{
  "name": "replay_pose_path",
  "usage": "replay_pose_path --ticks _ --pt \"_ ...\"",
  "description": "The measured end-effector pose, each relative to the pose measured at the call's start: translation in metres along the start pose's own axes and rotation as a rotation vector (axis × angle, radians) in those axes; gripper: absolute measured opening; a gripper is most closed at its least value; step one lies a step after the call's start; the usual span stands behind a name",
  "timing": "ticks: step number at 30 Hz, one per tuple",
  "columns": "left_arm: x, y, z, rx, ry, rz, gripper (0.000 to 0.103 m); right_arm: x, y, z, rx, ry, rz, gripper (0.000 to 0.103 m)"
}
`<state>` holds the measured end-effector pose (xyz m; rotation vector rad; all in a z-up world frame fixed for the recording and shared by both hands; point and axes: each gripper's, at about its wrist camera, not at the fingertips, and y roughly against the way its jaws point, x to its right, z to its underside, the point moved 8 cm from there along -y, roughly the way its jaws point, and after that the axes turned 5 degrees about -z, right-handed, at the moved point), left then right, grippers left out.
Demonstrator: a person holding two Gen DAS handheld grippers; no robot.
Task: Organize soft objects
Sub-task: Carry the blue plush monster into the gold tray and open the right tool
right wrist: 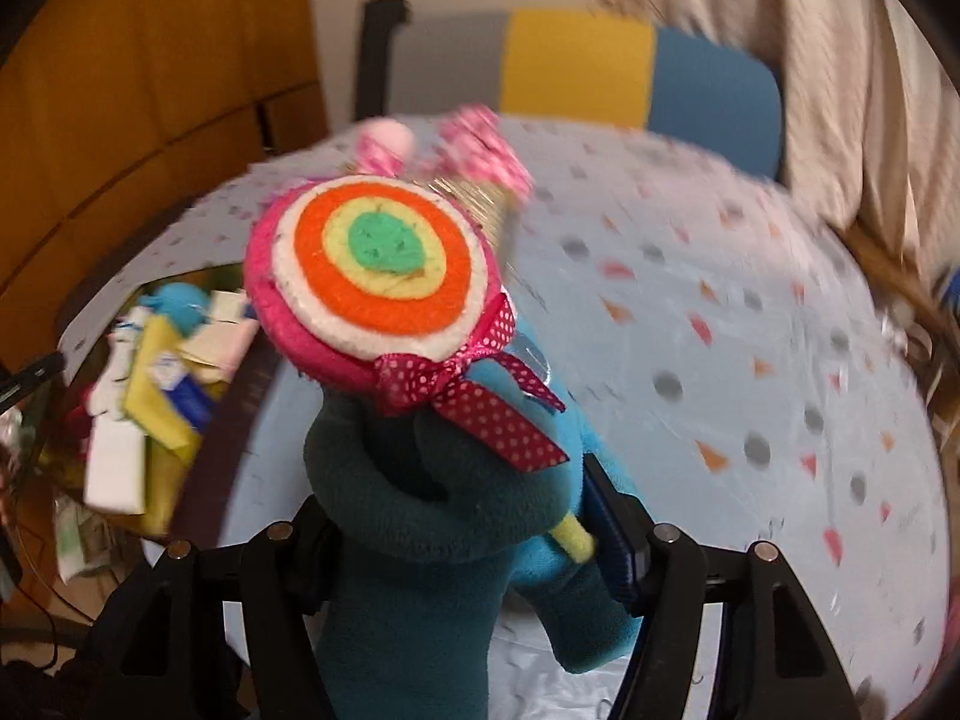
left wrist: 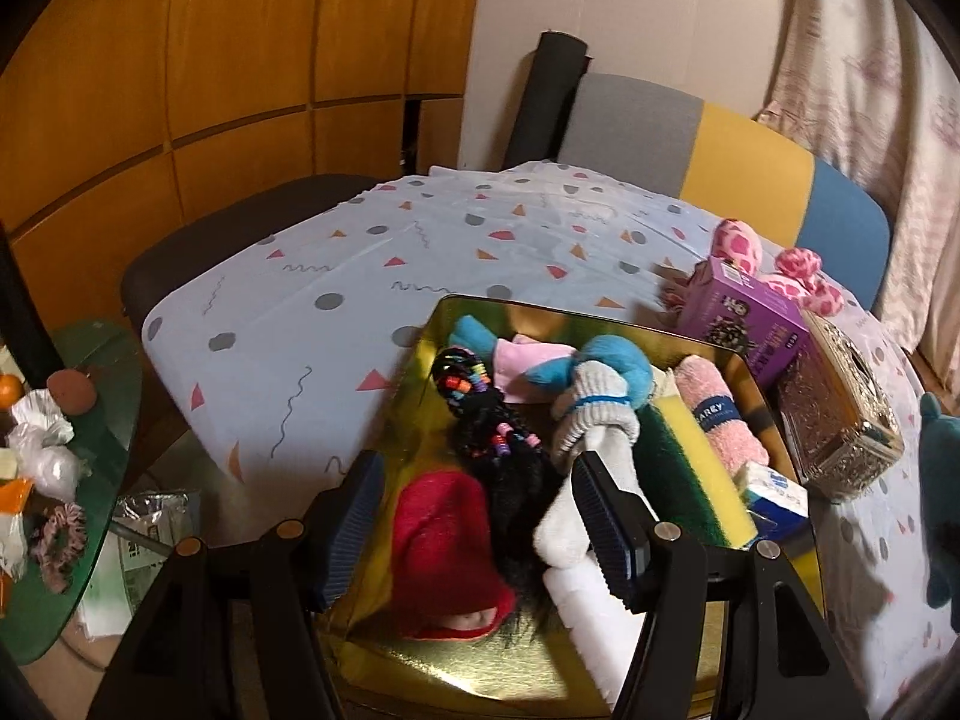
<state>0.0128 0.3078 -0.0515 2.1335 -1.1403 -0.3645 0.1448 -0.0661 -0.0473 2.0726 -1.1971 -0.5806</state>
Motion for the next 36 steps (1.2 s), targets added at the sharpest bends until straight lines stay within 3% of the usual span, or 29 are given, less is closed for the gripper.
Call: replay_pose_path --ticks 3,10,15,19,21,25,28,36 --pt "-0.001 0.002 -0.001 0.008 -0.002 0.001 0.066 -0.035 0.013 -0.008 0.033 0.04 -0.069 0.068" --pt "-0.005 0.006 -0.006 0.023 0.016 0.007 0.068 -0.169 0.015 -0.03 0.109 0.332 -0.277 0.068" --pt "-0.018 0.007 -0.01 0.031 0.051 -0.008 0.071 -0.234 -0.027 -0.024 0.029 0.445 -0.378 0.069" --pt "-0.025 0.002 -0.008 0.019 0.06 -0.012 0.071 -0.251 -0.066 -0.006 -0.048 0.507 -0.34 0.073" --pt "-0.025 -0.002 -0.006 0.006 0.062 -0.011 0.071 -0.259 -0.07 -0.004 0.0 0.579 -0.267 0.077" --pt "-0.024 -0.005 -0.005 -0.001 0.067 -0.006 0.071 -0.252 -0.085 -0.005 0.004 0.642 -0.177 0.085" --pt "-0.027 -0.004 -0.006 0.003 0.072 -0.012 0.071 -0.249 -0.079 -0.008 0.017 0.632 -0.202 0.084" --pt "-0.024 -0.004 -0.004 -0.005 0.066 -0.009 0.072 -0.243 -0.062 -0.02 -0.05 0.575 -0.278 0.084"
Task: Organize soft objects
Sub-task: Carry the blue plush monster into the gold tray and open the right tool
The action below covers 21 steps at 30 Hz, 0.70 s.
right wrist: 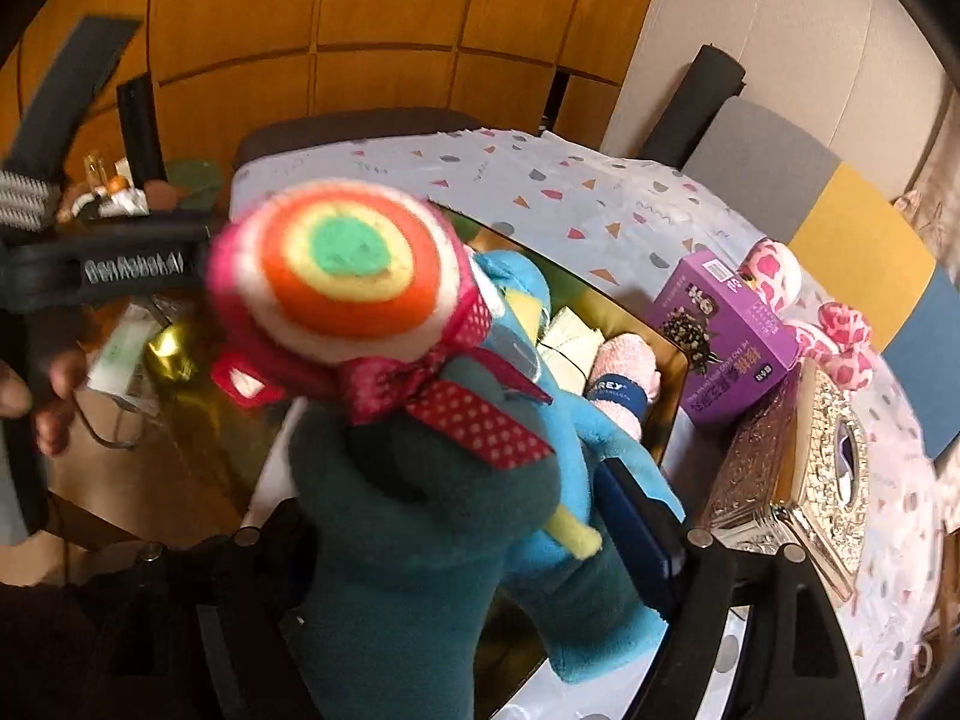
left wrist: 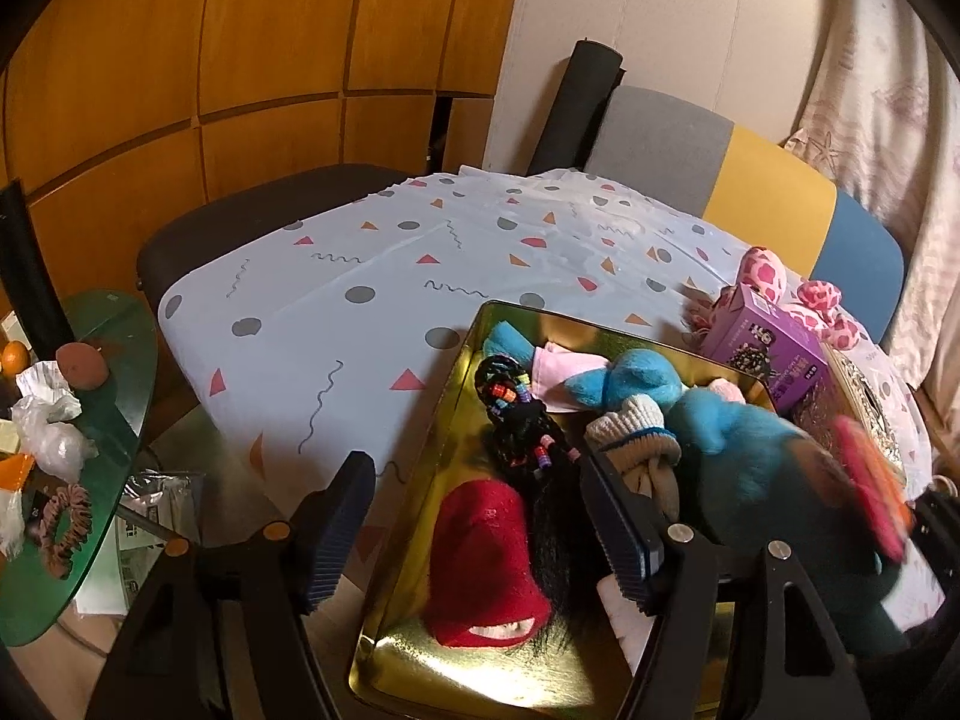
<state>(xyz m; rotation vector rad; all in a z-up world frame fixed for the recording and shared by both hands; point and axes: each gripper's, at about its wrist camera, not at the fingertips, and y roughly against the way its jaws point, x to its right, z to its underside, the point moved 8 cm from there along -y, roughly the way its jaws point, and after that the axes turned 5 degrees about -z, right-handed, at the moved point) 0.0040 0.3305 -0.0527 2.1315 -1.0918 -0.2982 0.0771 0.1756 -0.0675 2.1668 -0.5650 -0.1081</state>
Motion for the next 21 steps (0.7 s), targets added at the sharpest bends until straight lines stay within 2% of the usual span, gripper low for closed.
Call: replay_pose_path --ticks 2,3,4,7,13,15,21 --pt "0.002 0.001 0.001 -0.002 -0.004 0.002 0.072 0.004 -0.006 -0.004 -0.015 -0.035 -0.044 0.09" --pt "0.002 0.001 0.001 -0.004 -0.004 0.004 0.072 0.004 -0.008 -0.004 -0.023 -0.045 -0.05 0.099" --pt "0.003 0.002 0.001 -0.004 -0.003 0.007 0.072 0.006 -0.013 -0.006 -0.035 -0.057 -0.053 0.103" --pt "0.001 0.006 -0.001 0.004 -0.004 0.008 0.073 0.005 -0.011 -0.007 -0.04 -0.064 -0.07 0.103" --pt "-0.004 0.003 0.0 -0.006 0.008 0.004 0.073 0.01 0.021 -0.006 0.007 -0.085 -0.094 0.103" --pt "-0.003 0.004 0.0 -0.001 0.007 0.008 0.073 0.016 0.028 -0.004 0.014 -0.08 -0.05 0.103" --pt "-0.004 0.006 -0.003 0.01 0.008 0.005 0.073 -0.001 0.027 0.009 -0.022 0.008 -0.015 0.1"
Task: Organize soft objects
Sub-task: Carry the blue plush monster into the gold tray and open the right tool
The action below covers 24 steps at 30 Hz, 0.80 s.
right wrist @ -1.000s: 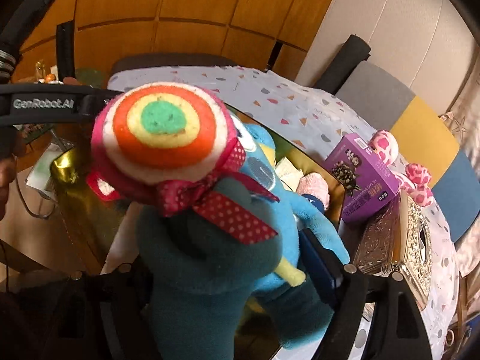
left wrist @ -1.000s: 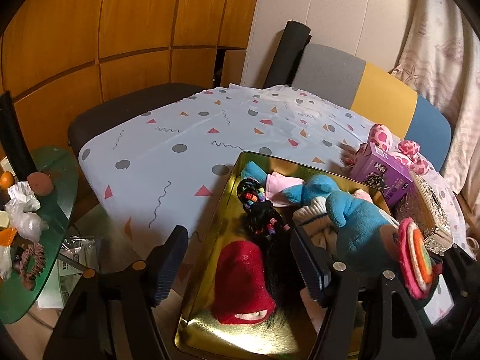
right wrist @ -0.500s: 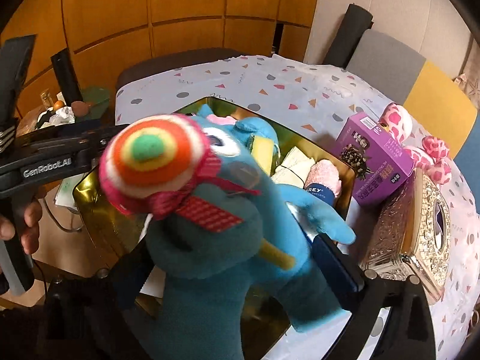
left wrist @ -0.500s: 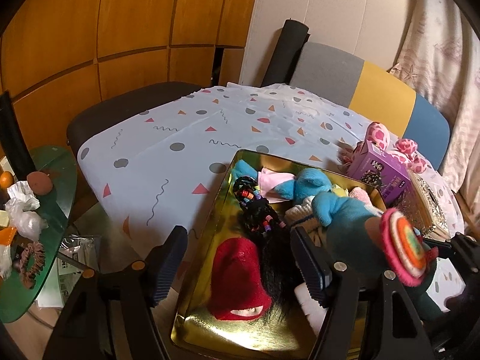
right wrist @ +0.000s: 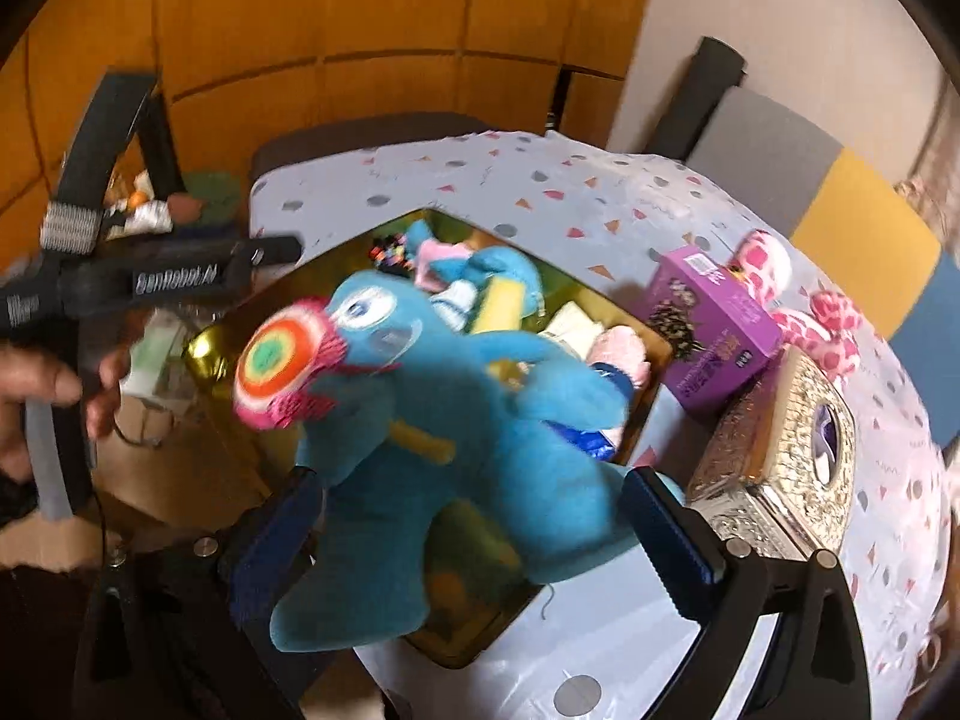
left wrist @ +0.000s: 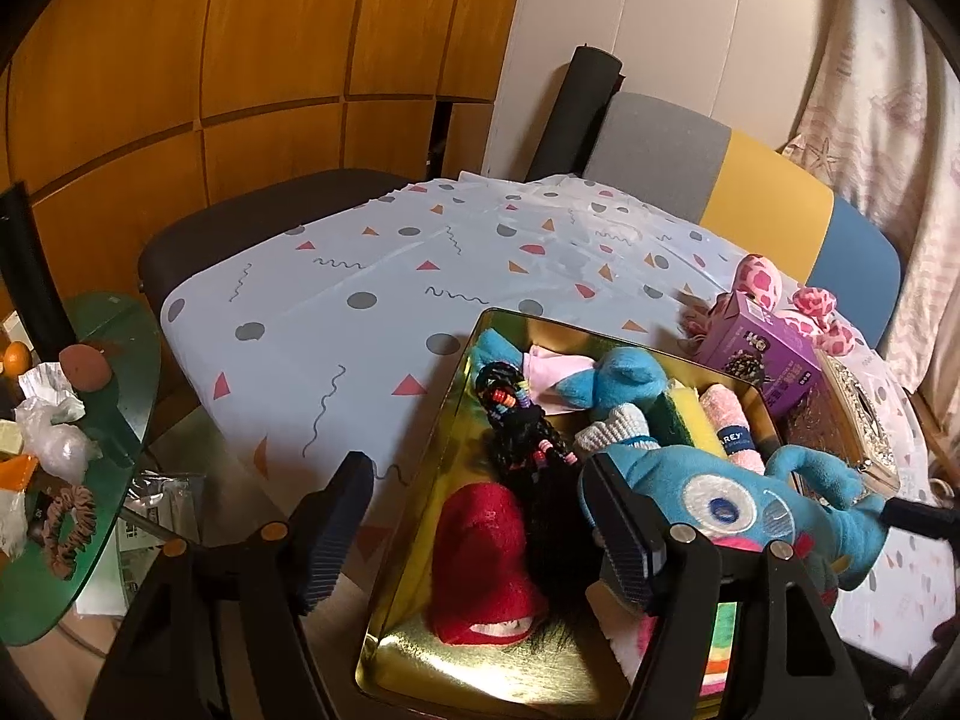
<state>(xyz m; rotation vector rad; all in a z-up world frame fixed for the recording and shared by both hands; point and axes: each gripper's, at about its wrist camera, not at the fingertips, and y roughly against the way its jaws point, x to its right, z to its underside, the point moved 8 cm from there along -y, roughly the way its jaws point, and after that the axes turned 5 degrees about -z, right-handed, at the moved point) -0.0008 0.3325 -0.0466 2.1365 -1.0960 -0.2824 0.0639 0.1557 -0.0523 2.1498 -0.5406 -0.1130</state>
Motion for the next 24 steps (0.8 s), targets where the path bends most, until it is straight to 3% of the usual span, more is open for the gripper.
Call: replay_pose_path --ticks 6,9,20,24 --pt "0.003 0.003 0.0 0.003 -0.012 0.0 0.073 0.012 -0.035 -0.013 0.0 -0.059 0.052 0.095" --pt "0.007 0.008 -0.001 0.022 -0.04 -0.003 0.08 0.013 -0.046 -0.015 -0.01 -0.099 0.0 0.095" --pt "0.019 0.033 0.002 0.106 -0.095 -0.061 0.102 0.017 -0.009 -0.004 0.131 -0.212 0.013 0.097" --pt "0.021 0.044 0.004 0.132 -0.101 -0.088 0.103 0.022 0.006 0.002 0.183 -0.292 0.058 0.097"
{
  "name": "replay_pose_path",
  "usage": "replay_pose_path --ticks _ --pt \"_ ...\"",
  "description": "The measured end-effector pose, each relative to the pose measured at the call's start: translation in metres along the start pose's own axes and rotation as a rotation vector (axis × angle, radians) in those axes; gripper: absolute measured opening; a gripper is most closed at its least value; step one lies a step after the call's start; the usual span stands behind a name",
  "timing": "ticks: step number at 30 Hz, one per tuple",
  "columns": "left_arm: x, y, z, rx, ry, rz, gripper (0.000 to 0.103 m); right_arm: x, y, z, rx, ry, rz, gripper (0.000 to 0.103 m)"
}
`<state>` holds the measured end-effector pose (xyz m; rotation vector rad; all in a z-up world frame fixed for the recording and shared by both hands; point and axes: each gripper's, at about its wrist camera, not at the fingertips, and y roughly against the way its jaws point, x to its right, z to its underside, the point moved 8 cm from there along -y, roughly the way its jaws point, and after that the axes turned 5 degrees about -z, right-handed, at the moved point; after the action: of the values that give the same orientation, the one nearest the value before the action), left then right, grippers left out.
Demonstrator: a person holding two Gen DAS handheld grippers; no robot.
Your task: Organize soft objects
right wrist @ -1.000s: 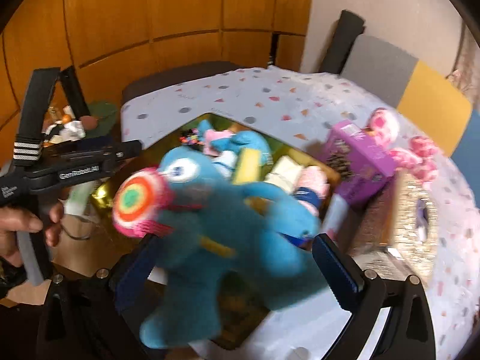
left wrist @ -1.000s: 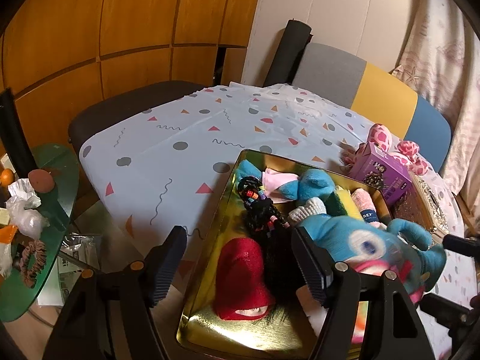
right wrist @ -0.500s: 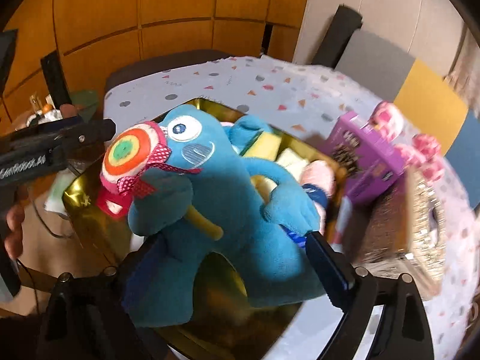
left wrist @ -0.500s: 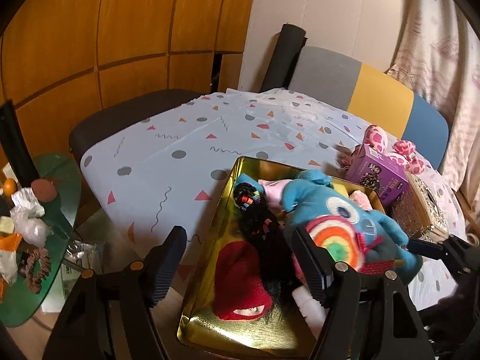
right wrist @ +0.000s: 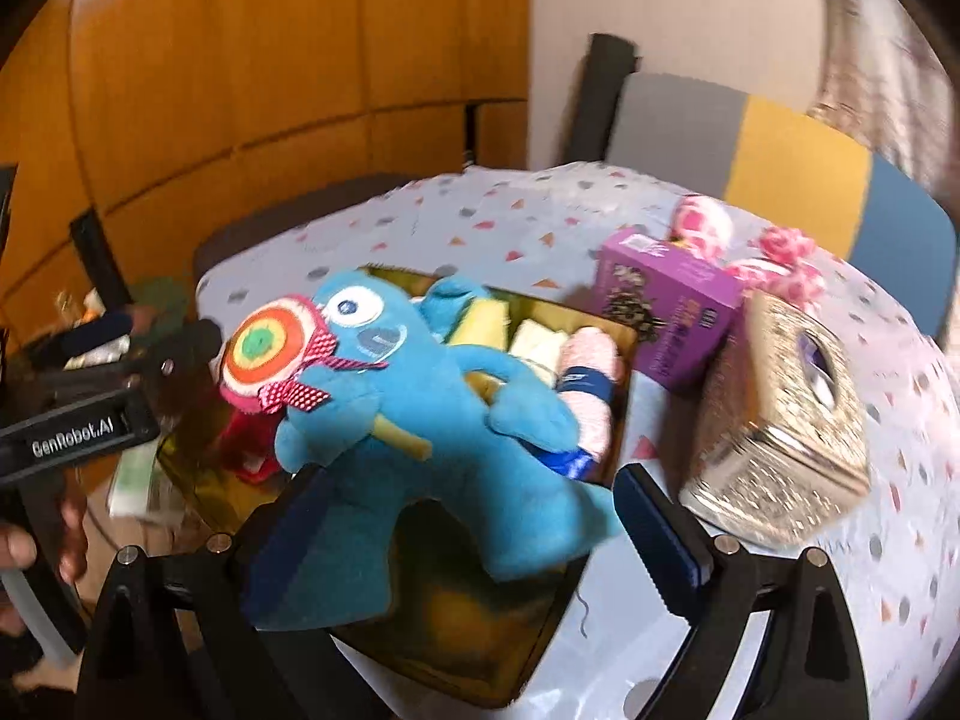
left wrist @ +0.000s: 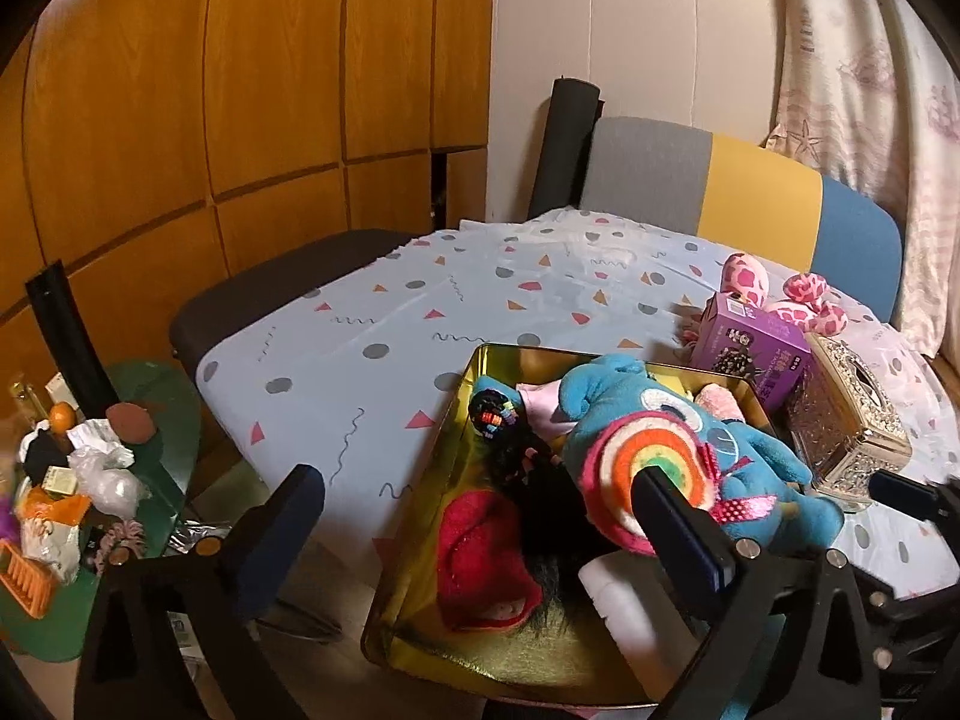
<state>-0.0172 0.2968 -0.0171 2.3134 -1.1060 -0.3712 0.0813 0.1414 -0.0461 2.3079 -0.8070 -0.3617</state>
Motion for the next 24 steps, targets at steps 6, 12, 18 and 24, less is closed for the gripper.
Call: replay_pose_path --ticks 6,12,18,24 --pt "0.007 0.014 0.005 -0.001 0.026 0.015 0.103 0.018 0.02 0.006 0.065 -0.11 0.142 0.097" --pt "0.024 0.03 0.011 0.0 0.011 0.028 0.103 0.046 0.035 0.017 0.074 -0.234 0.254 0.097" --pt "0.038 0.039 0.015 0.019 -0.019 0.026 0.103 0.064 0.048 0.026 0.086 -0.313 0.315 0.097" --pt "0.042 0.041 0.016 0.02 -0.027 0.026 0.103 0.065 0.053 0.024 0.098 -0.304 0.327 0.097"
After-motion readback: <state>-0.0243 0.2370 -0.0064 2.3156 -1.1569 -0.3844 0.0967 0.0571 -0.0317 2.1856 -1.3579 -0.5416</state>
